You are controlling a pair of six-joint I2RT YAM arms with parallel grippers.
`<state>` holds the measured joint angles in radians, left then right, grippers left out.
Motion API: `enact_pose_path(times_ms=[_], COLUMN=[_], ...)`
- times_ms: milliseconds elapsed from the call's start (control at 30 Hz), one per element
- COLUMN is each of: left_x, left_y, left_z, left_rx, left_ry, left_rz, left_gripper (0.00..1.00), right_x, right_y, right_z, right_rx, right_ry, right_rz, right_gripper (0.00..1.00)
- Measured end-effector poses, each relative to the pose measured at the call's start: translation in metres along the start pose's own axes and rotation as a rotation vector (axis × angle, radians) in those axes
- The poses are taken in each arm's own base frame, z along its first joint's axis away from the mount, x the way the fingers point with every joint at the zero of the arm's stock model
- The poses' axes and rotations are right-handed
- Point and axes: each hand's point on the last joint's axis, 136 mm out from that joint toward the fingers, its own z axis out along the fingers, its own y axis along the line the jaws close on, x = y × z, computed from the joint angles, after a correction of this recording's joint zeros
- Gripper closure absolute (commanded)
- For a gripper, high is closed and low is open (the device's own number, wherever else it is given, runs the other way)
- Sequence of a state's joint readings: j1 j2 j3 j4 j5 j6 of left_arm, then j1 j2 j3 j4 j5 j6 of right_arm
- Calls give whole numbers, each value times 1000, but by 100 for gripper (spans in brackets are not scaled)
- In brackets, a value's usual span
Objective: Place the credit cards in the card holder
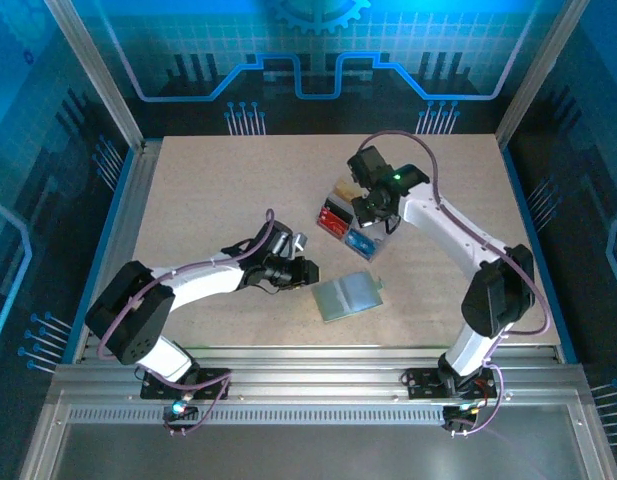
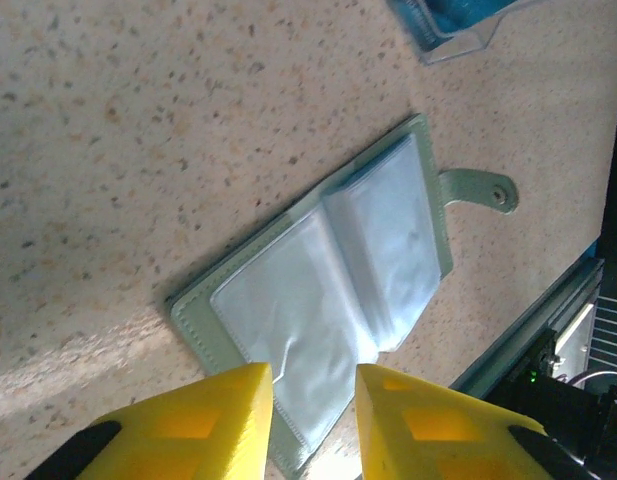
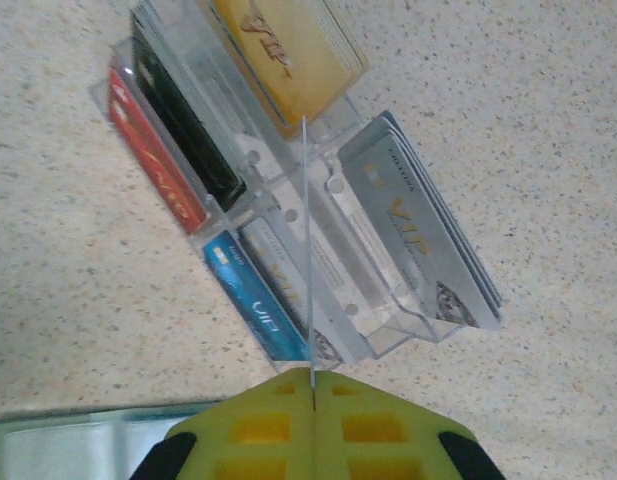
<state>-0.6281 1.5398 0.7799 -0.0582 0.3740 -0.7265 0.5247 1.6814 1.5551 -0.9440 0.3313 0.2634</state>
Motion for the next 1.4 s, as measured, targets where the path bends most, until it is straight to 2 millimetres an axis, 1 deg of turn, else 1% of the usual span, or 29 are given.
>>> enact_pose_path(times_ms=[33,133,267,333,400,467,600,667,767,1000,1100,1267,1400], left_x=[3,16,36,43,49,53,58,59,57,54,51,42,39], left_y=[2,4,0,-1,1,4,14,19,23,26,28,32,34], left_z=[1,4,11,13,17,23,34,38,41,42,41,42,42], left_rx=[-6,-32,-67,-85,-112,-134,-176,-191,-215,-268,-275,-270,-252], left_ry=[5,29,58,65,71,76,97,101,96,107,107,109,137], left_rz=[0,14,59,77,92,100,96,91,87,77,69,37,8], left_gripper=[70,67,66,66,68,68,69,71,74,76,76,76,77], right_x=[2,18,49,66,88,104,129,136,141,156,158,158,166], right_y=[2,10,24,30,37,39,42,43,47,57,61,68,74], right_z=[-3,-13,-21,-21,-20,-17,-11,-8,-3,17,23,32,38], right_rx=[-18,-93,-201,-246,-298,-333,-385,-404,-428,-478,-504,-552,-573], right_ry=[-8,-29,-53,-72,-85,-100,-130,-139,-147,-152,-170,-219,-227], right_rz=[5,21,42,56,75,101,145,161,183,254,290,350,375], right_gripper=[100,100,100,100,100,100,100,100,100,100,100,100,100])
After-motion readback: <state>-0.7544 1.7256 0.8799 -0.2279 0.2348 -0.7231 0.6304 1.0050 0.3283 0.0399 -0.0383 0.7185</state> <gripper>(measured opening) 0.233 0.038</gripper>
